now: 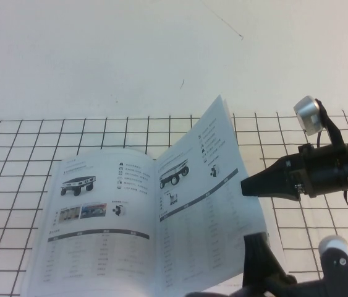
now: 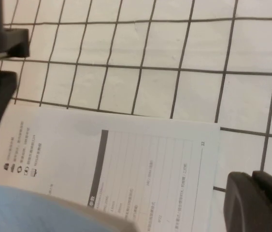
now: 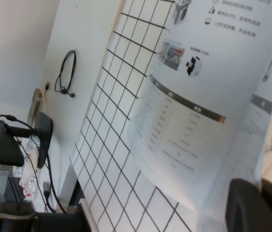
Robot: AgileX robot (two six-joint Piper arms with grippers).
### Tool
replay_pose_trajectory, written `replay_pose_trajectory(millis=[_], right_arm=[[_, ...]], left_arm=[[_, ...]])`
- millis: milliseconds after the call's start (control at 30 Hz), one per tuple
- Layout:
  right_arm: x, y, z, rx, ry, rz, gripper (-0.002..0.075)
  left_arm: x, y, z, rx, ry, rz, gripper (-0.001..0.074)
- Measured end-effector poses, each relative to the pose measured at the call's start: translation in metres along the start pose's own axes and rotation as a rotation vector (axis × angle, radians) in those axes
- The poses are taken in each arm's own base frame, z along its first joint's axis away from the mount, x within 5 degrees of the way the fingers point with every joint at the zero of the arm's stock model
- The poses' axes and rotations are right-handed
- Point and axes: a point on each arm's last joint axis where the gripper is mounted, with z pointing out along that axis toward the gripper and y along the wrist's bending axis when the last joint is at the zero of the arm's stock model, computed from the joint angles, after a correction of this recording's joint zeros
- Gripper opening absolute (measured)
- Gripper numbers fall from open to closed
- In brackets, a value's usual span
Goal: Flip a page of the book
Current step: Open the closed book
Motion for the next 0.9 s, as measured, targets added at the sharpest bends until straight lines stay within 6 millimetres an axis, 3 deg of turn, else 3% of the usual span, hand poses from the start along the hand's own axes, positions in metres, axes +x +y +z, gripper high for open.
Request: replay_pose_trajectory(millis=[200,433,900], right_arm=[[-0.001,0.001,0.0,-0.008,-0.006,0.004,0.0],[-0.001,0.001,0.0,-0.012,-0.006,0.004,0.0001],[0.001,0.003,0.001,-0.035,0.005,-0.051,0.0001]], left_arm=[[0.01,-0.025,0.035,-0.061,0.058,-0.041,-0.0003],[0.037,-0.034,0.074,-0.272,0.214,-0.049,-0.0003],[0.046,-0.034,0.09,-0.348,0.222,-0.099,-0.0003]])
